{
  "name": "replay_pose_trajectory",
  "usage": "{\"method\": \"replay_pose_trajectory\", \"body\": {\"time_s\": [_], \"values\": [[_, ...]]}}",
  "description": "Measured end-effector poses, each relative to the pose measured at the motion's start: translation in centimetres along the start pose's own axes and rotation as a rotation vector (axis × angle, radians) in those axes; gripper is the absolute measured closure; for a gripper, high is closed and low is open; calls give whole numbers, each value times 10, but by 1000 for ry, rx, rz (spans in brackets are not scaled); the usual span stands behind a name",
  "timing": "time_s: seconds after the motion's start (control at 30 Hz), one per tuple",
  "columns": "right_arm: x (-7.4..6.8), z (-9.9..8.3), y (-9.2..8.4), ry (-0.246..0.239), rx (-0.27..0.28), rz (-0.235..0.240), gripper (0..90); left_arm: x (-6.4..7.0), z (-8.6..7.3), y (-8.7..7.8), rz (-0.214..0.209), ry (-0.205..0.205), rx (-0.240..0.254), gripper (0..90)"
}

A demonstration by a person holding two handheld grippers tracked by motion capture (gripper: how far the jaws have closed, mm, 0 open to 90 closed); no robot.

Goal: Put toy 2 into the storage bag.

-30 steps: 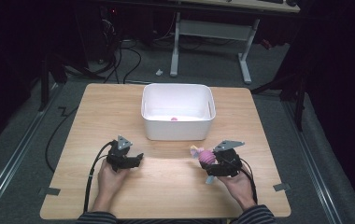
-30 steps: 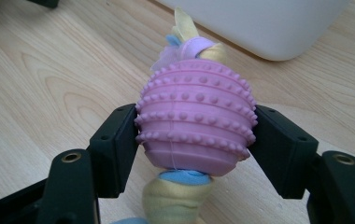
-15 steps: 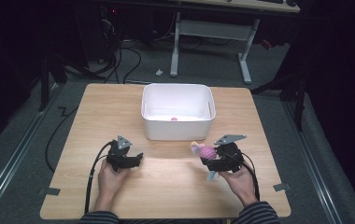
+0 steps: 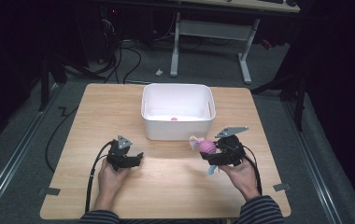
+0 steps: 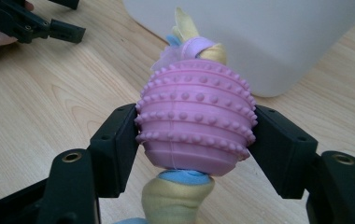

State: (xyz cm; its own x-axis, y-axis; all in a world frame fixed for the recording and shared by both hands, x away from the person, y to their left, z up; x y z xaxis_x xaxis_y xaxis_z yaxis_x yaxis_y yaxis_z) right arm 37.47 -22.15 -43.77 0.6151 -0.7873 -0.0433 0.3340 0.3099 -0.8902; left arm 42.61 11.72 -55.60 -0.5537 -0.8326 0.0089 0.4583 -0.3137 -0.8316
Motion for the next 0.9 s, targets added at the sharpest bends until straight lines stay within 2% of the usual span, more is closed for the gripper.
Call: {"method": "replay_pose_trajectory", "body": {"time_s": [0.37, 0.73, 0.9], "values": [[-1, 18, -26, -39, 17, 19, 354, 0, 0, 0, 0, 0, 0, 248], [-2, 50, -45, -87, 41, 11, 356, 0, 0, 0, -1, 0, -1, 248], [1, 64, -48, -91, 47, 11, 356, 0, 0, 0, -1, 0, 0, 248]]}}
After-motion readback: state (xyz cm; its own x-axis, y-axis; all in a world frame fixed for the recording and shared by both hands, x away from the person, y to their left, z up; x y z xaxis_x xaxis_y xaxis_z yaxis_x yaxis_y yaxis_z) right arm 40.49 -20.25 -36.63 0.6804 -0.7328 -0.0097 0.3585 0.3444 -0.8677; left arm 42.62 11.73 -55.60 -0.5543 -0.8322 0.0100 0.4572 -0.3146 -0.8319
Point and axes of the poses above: each handheld gripper's, and its own axes: y roughly forward along the jaws, z roughly out of its top, x roughly to its right, the point moved 3 cm from there along y, roughly forward along the jaws, and after that the axes turned 14 degrees about -x, right-handed, at the moved point
